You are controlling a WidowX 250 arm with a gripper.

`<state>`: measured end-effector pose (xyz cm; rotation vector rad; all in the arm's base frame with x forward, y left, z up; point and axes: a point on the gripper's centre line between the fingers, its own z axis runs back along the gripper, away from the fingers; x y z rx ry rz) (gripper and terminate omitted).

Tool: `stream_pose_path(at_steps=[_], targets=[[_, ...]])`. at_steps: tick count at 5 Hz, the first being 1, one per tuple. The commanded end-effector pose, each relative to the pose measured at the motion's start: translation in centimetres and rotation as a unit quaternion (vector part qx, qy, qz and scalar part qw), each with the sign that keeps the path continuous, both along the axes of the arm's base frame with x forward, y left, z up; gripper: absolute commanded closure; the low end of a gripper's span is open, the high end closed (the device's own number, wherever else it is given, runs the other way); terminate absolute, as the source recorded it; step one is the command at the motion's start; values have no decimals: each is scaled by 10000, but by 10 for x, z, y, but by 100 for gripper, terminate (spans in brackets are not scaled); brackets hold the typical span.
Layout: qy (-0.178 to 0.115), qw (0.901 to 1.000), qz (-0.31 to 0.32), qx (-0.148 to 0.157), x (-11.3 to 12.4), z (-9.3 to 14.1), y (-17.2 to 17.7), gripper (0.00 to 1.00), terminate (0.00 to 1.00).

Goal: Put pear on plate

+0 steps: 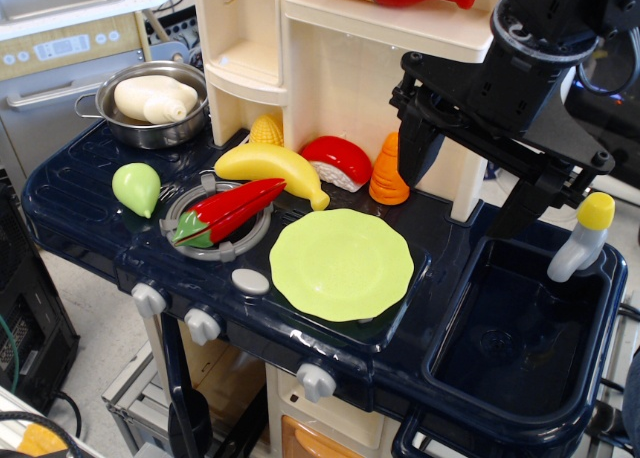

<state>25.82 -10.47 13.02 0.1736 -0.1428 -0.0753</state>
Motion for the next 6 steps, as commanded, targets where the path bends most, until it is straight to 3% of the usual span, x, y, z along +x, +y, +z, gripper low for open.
stream_pose_path(at_steps=[1, 2, 3, 4, 5, 6], targets=[[0, 10000, 0, 0, 0, 0, 0, 0, 0], [-52, 9987, 505, 110, 5, 2, 12, 0, 0], [-407, 9932, 801, 739, 13, 5, 61, 0, 0], [-686, 9841, 1219, 1091, 9, 6, 111, 0, 0], [-656, 9800, 1528, 1094, -2, 2, 161, 0, 0], [-298, 9764, 2015, 722, -4, -14, 211, 0, 0]])
